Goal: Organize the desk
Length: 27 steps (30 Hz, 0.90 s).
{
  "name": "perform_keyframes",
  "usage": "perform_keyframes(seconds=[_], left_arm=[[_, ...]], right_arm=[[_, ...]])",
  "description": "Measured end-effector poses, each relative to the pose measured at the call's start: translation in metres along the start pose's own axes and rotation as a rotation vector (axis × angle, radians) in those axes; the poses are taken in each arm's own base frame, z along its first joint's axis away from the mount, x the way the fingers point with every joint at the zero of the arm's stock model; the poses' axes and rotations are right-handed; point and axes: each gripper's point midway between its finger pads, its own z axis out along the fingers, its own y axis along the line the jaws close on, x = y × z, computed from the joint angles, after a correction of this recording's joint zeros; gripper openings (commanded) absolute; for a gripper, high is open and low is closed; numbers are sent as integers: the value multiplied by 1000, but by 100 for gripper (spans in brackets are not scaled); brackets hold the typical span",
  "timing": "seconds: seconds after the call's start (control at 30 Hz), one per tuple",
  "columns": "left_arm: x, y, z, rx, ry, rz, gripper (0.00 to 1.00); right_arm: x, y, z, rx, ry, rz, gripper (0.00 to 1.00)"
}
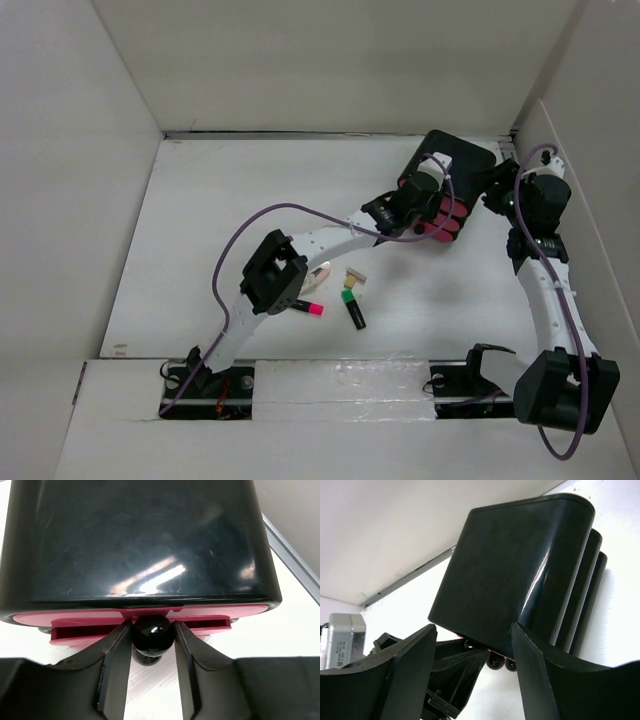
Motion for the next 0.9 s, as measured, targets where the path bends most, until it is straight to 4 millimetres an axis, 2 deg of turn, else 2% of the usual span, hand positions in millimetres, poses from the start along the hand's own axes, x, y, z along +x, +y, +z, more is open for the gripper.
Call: perform_keyframes(seconds=[0.17,0.2,0.27,0.3,0.4,0.63,0.9], left_arm=[[0,1,1,-4,-1,7,10],[0,1,1,-4,-1,7,7],[0,1,1,-2,-1,6,1],[1,1,1,-2,-2,6,0],[2,1,0,5,-15,1,0],[9,3,-19,28,-1,-1,0],[16,4,-35,49,17,-12,0]], right_arm=[[7,0,4,-15,29,5,52],[9,1,4,-24,36,6,43],[18,1,3,-43,61,10,36],[22,1,2,-49,72,16,25],[37,-3,-3,-54,107,29,15],[36,4,-11,-81,98,17,10],[64,-5,3,-73,202,37,7]])
